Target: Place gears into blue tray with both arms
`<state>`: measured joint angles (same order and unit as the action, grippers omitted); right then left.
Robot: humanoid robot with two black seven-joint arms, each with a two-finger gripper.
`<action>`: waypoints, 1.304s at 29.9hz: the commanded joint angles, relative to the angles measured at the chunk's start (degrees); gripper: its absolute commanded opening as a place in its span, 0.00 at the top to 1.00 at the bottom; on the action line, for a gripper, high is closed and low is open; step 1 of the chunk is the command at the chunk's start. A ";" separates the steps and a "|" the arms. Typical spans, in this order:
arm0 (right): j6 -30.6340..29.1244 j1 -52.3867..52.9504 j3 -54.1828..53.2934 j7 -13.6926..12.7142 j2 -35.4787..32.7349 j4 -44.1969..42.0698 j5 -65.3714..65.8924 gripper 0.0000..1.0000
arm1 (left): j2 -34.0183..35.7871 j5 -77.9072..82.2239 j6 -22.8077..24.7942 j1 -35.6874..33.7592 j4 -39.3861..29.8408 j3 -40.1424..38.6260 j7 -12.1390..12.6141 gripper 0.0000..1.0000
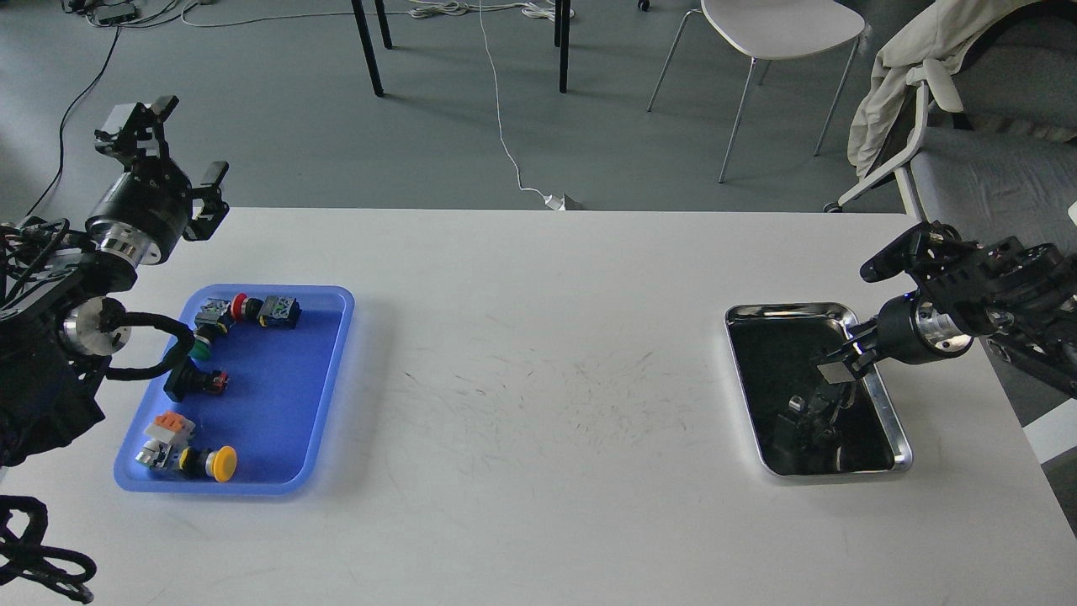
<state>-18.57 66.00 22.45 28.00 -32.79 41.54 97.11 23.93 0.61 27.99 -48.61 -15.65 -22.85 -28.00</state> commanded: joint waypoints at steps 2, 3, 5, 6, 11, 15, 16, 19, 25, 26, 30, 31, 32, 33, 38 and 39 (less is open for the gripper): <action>0.11 -0.09 0.84 0.00 0.36 -0.23 0.01 0.33 | 0.07 0.00 0.01 0.01 0.01 0.00 0.00 0.01; 0.11 -0.09 0.84 0.00 0.36 -0.41 0.01 0.34 | 0.07 0.00 0.01 0.01 0.01 0.00 0.00 0.01; 0.11 0.00 0.84 0.00 0.53 -0.76 0.01 0.37 | 0.15 0.00 0.01 0.01 0.01 0.00 0.00 0.01; 0.11 0.09 0.84 0.00 0.88 -1.19 -0.08 0.37 | 0.07 0.00 0.01 0.01 0.01 0.00 0.00 0.01; 0.46 0.35 0.58 0.00 2.11 -3.48 -0.16 0.37 | 0.15 0.00 0.01 0.01 -0.08 0.00 0.00 0.01; 0.46 0.44 0.75 0.00 2.82 -3.75 -0.17 0.37 | 0.15 0.00 0.01 0.01 0.01 0.00 0.00 0.01; 0.46 0.27 0.84 0.00 2.82 -3.66 -0.17 0.38 | 0.15 0.00 0.01 0.01 0.01 0.00 0.00 0.01; 0.46 0.00 0.93 0.00 2.82 -3.66 -0.17 0.42 | 0.24 0.00 0.01 0.01 0.01 0.00 0.00 0.01; 0.38 -0.26 1.10 0.00 2.82 -3.57 -0.17 0.49 | 0.24 0.00 0.01 0.54 0.01 0.00 0.00 0.01; 0.38 -0.26 1.10 0.00 2.82 -3.57 -0.17 0.49 | 0.24 0.00 0.01 0.62 0.01 0.00 0.00 0.01; 0.38 -0.17 2.33 0.00 2.82 -3.66 -0.08 0.57 | 0.15 0.00 0.01 0.71 -0.08 0.00 0.00 0.01; 0.38 -0.17 2.77 0.00 2.82 -3.66 -0.08 0.60 | 0.15 0.00 0.01 0.71 0.01 0.00 0.00 0.01; 0.38 -0.09 2.95 0.00 2.82 -3.83 -0.08 0.62 | 0.24 0.00 0.01 0.71 0.01 0.00 0.00 0.01; 0.29 -0.09 2.95 0.00 2.82 -3.84 -0.08 0.64 | 0.24 0.00 0.01 0.71 0.01 0.00 0.00 0.01; 0.29 -0.17 3.04 0.00 2.82 -4.19 -0.08 0.71 | 0.15 0.00 0.01 0.71 -0.08 0.00 0.00 0.01; 0.38 -0.26 3.04 0.00 2.82 -4.36 -0.08 0.71 | 0.15 0.00 0.01 0.71 -0.08 0.00 0.00 0.01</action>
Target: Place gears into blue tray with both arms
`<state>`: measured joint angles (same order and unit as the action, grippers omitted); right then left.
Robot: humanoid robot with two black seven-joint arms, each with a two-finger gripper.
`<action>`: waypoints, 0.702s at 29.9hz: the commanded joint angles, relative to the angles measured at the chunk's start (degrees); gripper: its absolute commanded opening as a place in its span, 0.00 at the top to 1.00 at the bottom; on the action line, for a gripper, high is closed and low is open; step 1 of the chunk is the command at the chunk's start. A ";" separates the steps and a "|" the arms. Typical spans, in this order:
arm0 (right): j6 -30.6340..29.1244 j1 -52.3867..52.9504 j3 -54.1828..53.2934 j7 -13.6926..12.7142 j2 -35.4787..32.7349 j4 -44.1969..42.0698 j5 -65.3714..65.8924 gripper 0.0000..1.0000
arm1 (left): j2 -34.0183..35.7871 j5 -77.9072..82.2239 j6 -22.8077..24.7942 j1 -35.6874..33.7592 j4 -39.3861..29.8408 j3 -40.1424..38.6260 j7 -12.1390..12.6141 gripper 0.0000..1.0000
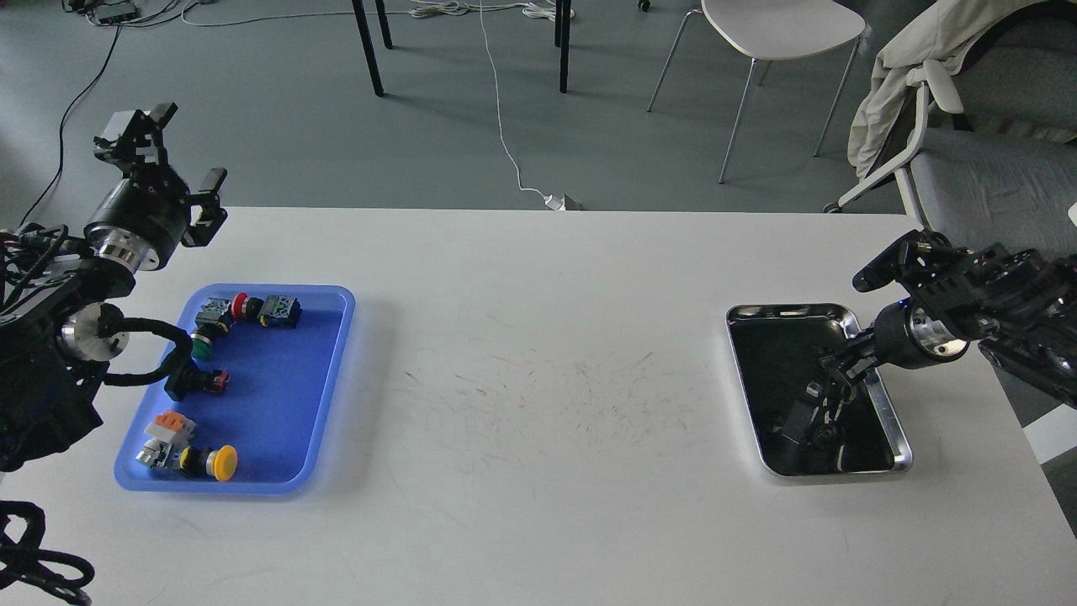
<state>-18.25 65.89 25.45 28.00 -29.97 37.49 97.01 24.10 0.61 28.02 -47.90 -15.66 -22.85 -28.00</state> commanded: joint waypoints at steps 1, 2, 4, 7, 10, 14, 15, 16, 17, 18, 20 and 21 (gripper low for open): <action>0.05 -0.15 -0.05 0.00 0.00 -0.31 0.02 0.73 | -0.02 0.00 -0.02 0.00 -0.07 0.09 0.00 0.01; 0.05 -0.15 -0.05 0.00 0.08 -0.48 0.02 0.74 | -0.02 0.00 -0.02 0.00 0.01 0.09 0.00 0.01; 0.05 -0.15 -0.05 0.00 0.61 -1.09 0.02 0.75 | -0.02 0.00 -0.02 0.00 -0.07 0.09 0.00 0.01; 0.05 -0.15 -0.05 0.00 1.31 -1.98 -0.07 0.77 | -0.02 0.00 -0.02 0.00 0.02 0.09 0.00 0.01; 0.05 -0.15 -0.05 0.00 1.93 -2.85 -0.07 0.86 | 0.24 0.00 -0.02 -0.09 0.02 0.09 0.00 0.01; 0.05 -0.15 -0.13 0.00 2.72 -4.26 -0.16 0.87 | 0.33 0.00 -0.02 0.00 0.02 0.09 0.00 0.01; 0.05 -0.15 -0.13 0.00 2.89 -4.26 -0.16 0.88 | 0.33 0.00 -0.02 -0.08 0.02 0.09 0.00 0.01; 0.05 -0.15 -0.13 0.00 2.98 -4.44 -0.16 0.90 | 0.33 0.00 -0.02 -0.09 0.02 0.09 0.00 0.01; 0.05 -0.15 -0.05 0.00 2.98 -4.53 -0.07 0.90 | 0.33 0.00 -0.02 -0.09 0.02 0.09 0.00 0.01; 0.05 -0.15 -0.05 0.00 3.07 -4.61 -0.16 0.91 | 0.33 0.00 -0.02 -0.09 -0.07 0.09 0.00 0.01; 0.05 -0.06 -0.13 0.00 3.33 -4.61 -0.16 0.91 | 0.42 0.00 -0.02 -0.09 0.01 0.09 0.00 0.01; 0.05 -0.15 -0.13 0.00 3.25 -4.53 -0.25 0.90 | 0.42 0.00 -0.02 -0.09 -0.07 0.09 0.00 0.01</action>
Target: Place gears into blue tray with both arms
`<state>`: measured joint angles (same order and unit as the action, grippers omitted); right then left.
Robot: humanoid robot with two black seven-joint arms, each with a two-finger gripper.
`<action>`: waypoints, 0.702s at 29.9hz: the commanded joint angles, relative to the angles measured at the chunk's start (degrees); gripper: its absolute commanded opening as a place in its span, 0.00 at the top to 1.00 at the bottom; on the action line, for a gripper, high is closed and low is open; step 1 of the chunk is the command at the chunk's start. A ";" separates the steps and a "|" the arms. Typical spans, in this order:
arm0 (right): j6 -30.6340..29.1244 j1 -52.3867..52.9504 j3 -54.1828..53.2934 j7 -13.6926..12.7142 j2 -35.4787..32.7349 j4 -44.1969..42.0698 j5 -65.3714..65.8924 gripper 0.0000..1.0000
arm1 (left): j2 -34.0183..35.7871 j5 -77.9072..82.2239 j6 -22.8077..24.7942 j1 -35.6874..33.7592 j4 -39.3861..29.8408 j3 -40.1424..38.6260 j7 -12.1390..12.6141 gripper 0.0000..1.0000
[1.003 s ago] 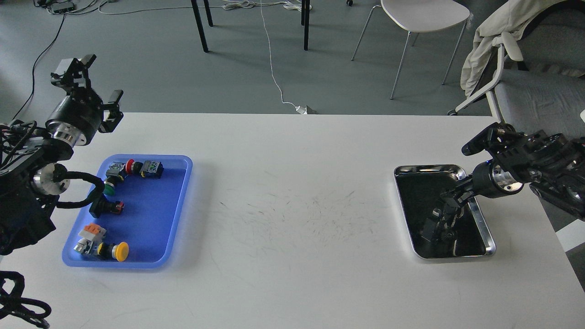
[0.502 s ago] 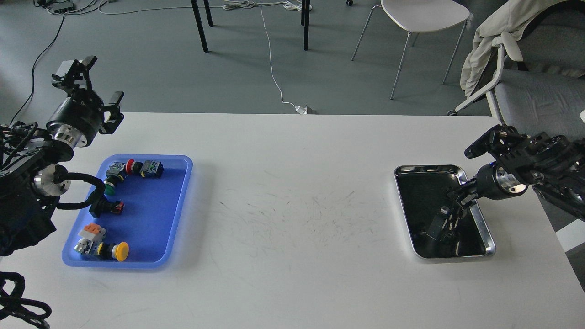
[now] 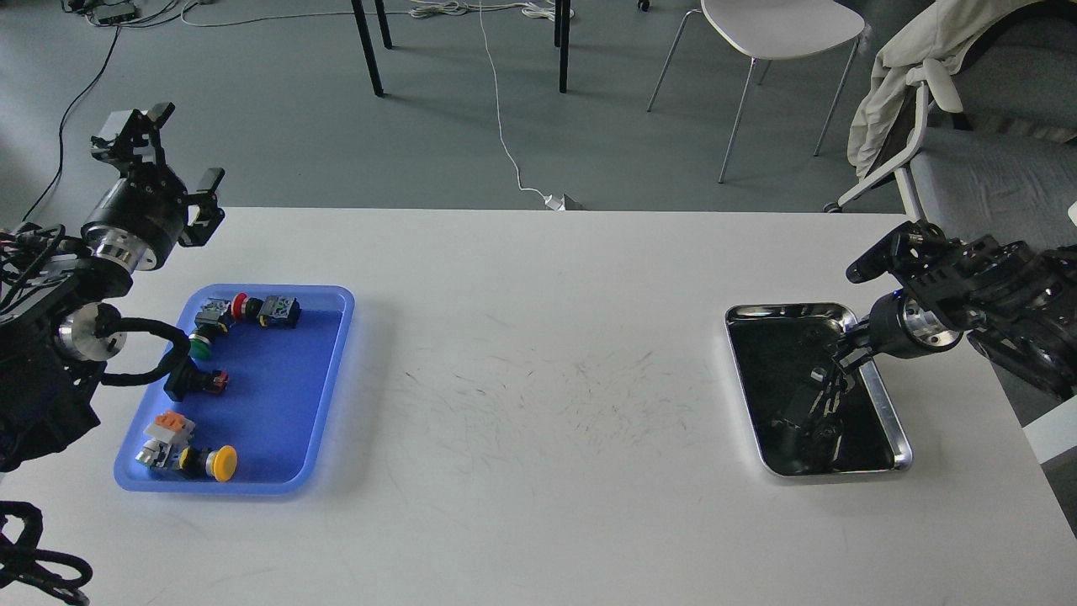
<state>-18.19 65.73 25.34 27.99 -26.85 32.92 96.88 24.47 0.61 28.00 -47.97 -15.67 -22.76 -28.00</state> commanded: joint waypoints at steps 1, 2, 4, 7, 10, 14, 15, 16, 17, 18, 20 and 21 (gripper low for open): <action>-0.01 -0.07 0.06 0.01 0.13 0.04 -0.11 0.83 | 0.05 0.00 0.00 0.07 -0.07 0.00 0.00 0.01; -0.10 0.01 -0.03 0.01 0.13 -0.05 -0.38 0.74 | -0.04 0.00 0.00 0.07 -0.07 0.00 0.00 0.01; -0.10 0.19 -0.47 0.01 0.22 0.04 -1.08 0.52 | -0.04 0.00 0.00 0.07 -0.07 0.00 0.00 0.01; -0.18 0.45 -0.47 0.01 0.22 -0.05 -0.99 0.47 | -0.04 0.00 0.00 0.07 0.02 0.08 0.00 0.01; -0.27 0.89 -0.56 0.01 0.22 -0.14 -1.08 0.42 | -0.04 0.00 0.00 0.07 0.02 0.17 0.00 0.01; -0.27 1.33 -0.56 0.01 0.22 -0.83 -1.08 0.41 | -0.04 0.00 0.00 -0.01 -0.07 0.17 0.00 0.01; -0.10 1.25 -0.64 0.01 0.39 -1.71 -1.08 0.41 | -0.04 0.00 0.00 0.07 -0.07 0.17 0.00 0.01; -0.10 1.25 -0.82 0.01 0.74 -3.11 -1.08 0.41 | -0.04 0.00 0.00 -0.01 -0.07 0.17 0.00 0.01; -0.10 1.25 -0.91 0.01 1.35 -4.26 -1.17 0.41 | -0.04 0.00 0.00 0.07 -0.07 0.17 0.00 0.01; -0.10 1.16 -0.82 0.01 1.71 -4.44 -1.17 0.41 | -0.04 0.00 0.00 0.07 -0.07 0.17 0.00 0.01; -0.01 0.72 -0.82 0.01 1.97 -4.88 -1.17 0.41 | -0.04 0.00 0.00 0.07 -0.07 0.09 0.00 0.01; -0.01 0.72 -0.91 0.01 2.06 -5.06 -1.17 0.41 | 0.05 0.00 0.00 0.07 -0.07 0.09 0.00 0.01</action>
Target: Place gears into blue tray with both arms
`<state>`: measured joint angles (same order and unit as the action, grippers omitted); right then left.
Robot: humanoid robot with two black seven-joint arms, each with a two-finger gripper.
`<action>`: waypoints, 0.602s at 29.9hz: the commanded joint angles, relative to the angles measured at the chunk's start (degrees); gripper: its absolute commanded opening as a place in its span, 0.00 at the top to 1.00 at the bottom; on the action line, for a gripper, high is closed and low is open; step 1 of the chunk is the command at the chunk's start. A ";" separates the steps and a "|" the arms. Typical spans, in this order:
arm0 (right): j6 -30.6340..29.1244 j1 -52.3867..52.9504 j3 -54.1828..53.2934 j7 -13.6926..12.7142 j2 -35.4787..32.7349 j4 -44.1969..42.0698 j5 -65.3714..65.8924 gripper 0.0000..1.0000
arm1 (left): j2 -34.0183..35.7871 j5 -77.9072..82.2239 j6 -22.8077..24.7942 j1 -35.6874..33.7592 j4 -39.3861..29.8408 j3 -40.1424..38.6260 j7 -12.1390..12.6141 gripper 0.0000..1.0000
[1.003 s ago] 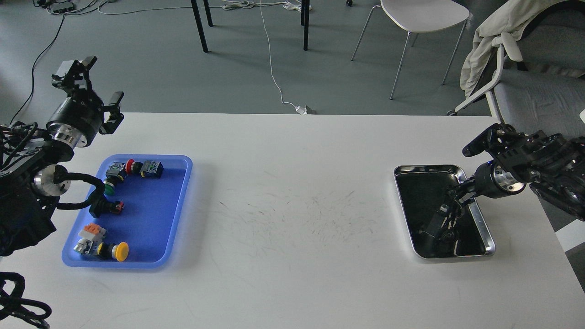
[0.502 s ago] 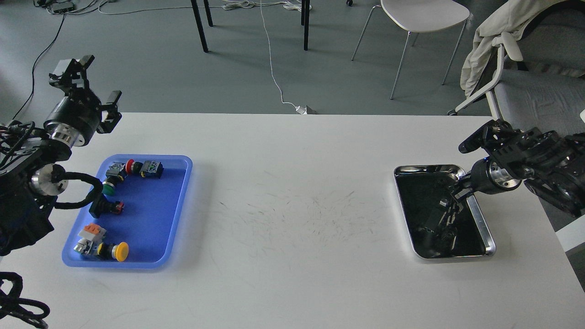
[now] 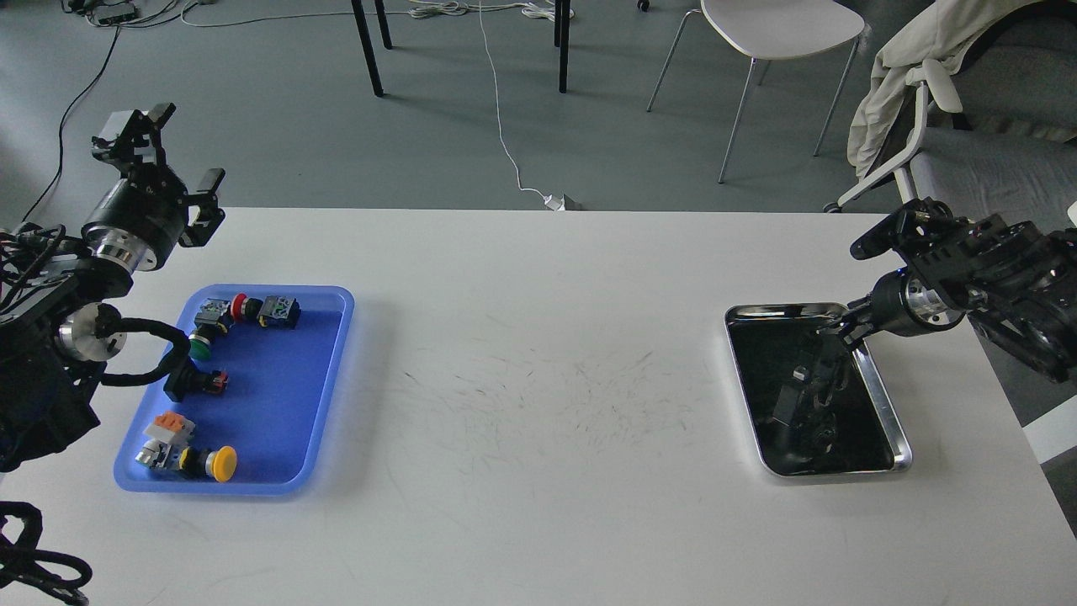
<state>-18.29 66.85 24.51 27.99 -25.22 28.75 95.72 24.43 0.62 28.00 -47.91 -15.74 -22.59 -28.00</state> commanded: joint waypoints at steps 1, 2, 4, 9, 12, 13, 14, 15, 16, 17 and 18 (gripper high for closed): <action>0.10 -0.41 -0.07 0.01 0.52 -0.71 -0.01 0.41 | 0.09 0.00 0.00 0.01 0.00 -0.09 0.00 0.01; 0.10 -0.49 -0.07 0.01 0.70 -0.71 -0.01 0.41 | 0.18 0.00 0.00 0.01 0.00 -0.09 0.00 0.01; 0.10 -0.41 -0.16 0.01 1.31 -0.62 -0.01 0.41 | 0.18 0.00 0.00 0.01 0.00 -0.09 0.00 0.01; -0.08 -0.06 -0.07 0.01 2.02 0.08 -0.01 0.41 | 0.27 0.00 0.00 0.10 0.00 -0.09 0.00 0.01; -0.08 -0.05 -0.07 0.01 2.11 0.08 -0.01 0.41 | 0.27 0.00 0.00 0.19 0.00 -0.09 0.00 0.01; -0.08 -0.14 -0.07 0.01 2.11 0.08 -0.01 0.41 | 0.27 0.00 0.00 0.19 0.00 -0.09 0.00 0.01; -0.08 -0.14 -0.07 0.01 2.19 0.08 -0.01 0.41 | 0.35 0.00 0.00 0.19 0.09 -0.09 0.00 0.01; -0.08 -0.23 -0.07 0.01 2.19 0.17 -0.01 0.41 | 0.35 0.00 0.00 0.19 0.09 -0.09 0.00 0.01; -0.08 -0.40 -0.07 0.01 2.19 0.17 -0.01 0.41 | 0.35 0.00 0.00 0.27 0.09 -0.09 0.00 0.01; -0.08 -0.49 -0.07 0.01 2.11 0.08 -0.01 0.41 | 0.35 0.00 0.00 0.27 0.00 -0.09 0.00 0.01; -0.08 -0.58 -0.07 0.01 2.11 0.08 -0.01 0.41 | 0.35 0.00 0.00 0.27 0.00 -0.09 0.00 0.01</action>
<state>-18.37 66.56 24.42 28.01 -23.05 28.88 95.71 24.77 0.62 28.00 -47.68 -15.68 -22.68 -28.00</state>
